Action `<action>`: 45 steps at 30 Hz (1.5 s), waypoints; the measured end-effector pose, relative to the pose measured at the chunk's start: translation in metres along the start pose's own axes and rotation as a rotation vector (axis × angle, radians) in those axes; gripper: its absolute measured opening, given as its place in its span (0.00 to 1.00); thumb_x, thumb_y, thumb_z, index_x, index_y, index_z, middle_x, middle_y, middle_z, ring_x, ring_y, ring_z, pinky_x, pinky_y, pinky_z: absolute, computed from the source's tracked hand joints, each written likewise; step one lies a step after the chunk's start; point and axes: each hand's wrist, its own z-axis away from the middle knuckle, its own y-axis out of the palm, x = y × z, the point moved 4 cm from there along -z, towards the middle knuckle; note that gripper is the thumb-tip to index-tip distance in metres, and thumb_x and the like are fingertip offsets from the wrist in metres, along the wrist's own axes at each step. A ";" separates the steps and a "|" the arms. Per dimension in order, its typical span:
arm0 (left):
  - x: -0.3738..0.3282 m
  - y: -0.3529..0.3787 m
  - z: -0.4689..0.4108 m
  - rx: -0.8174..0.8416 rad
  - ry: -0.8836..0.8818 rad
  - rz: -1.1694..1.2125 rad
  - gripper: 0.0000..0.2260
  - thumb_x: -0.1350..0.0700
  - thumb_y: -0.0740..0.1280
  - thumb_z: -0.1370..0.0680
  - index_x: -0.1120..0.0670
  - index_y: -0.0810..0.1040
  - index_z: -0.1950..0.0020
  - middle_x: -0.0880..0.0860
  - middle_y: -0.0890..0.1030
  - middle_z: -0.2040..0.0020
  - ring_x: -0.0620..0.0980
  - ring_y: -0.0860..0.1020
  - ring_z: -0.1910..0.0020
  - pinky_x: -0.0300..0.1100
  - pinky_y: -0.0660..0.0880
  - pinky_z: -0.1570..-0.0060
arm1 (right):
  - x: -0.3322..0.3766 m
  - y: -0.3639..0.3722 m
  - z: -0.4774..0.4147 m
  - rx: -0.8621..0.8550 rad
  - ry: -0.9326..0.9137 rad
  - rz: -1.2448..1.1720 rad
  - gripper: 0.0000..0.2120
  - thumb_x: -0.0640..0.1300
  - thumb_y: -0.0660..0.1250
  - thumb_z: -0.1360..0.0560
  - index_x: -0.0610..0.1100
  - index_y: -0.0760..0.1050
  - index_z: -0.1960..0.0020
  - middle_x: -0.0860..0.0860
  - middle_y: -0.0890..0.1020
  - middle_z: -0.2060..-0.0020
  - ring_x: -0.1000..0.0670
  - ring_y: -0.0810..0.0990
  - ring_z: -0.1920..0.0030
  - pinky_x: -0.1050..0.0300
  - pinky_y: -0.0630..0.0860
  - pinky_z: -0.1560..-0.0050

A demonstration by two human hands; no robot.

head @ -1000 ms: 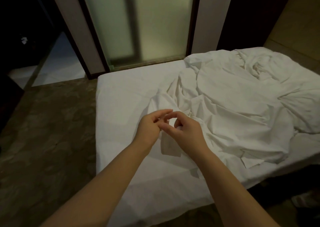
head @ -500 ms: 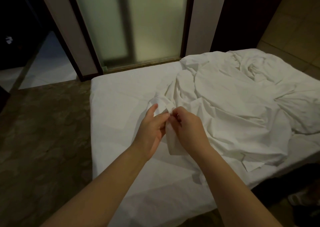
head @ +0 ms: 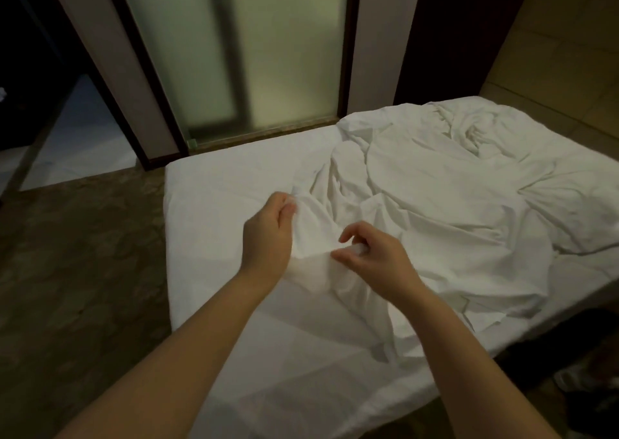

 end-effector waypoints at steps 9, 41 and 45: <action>-0.040 0.066 0.015 0.628 0.111 0.090 0.12 0.49 0.66 0.24 0.55 0.82 0.48 0.44 0.79 0.61 0.35 0.76 0.62 0.28 0.71 0.59 | 0.006 -0.048 -0.002 -0.161 -0.079 -0.184 0.12 0.41 0.71 0.28 0.54 0.70 0.61 0.59 0.74 0.72 0.58 0.70 0.69 0.67 0.67 0.65; -0.159 0.162 -0.031 0.602 0.180 -0.227 0.16 0.48 0.73 0.30 0.44 0.75 0.44 0.43 0.79 0.52 0.40 0.77 0.53 0.32 0.70 0.54 | -0.056 -0.169 -0.082 0.070 -0.173 -0.289 0.19 0.45 0.70 0.27 0.49 0.71 0.75 0.58 0.70 0.80 0.59 0.68 0.74 0.67 0.64 0.69; -0.146 0.120 -0.064 0.199 -0.082 0.397 0.08 0.59 0.66 0.24 0.54 0.75 0.63 0.44 0.76 0.73 0.35 0.72 0.73 0.30 0.70 0.67 | -0.096 -0.155 -0.067 0.354 0.050 -0.357 0.14 0.47 0.71 0.27 0.46 0.79 0.71 0.57 0.73 0.74 0.60 0.70 0.70 0.63 0.66 0.64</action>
